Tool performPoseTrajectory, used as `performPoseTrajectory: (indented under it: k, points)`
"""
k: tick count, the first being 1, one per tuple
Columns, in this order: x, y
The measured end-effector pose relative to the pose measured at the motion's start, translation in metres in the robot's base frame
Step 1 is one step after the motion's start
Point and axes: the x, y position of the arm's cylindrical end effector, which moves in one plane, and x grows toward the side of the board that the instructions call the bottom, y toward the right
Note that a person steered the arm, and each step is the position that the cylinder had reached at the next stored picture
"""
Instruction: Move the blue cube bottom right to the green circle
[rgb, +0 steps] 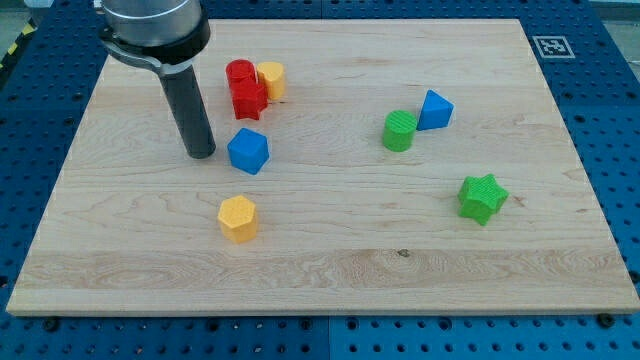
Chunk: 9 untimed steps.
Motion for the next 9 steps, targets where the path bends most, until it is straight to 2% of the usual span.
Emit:
performPoseTrajectory:
  k: [2,7,9]
  points:
    - [0.001,0.056]
    - [0.036,0.112]
    - [0.050,0.153]
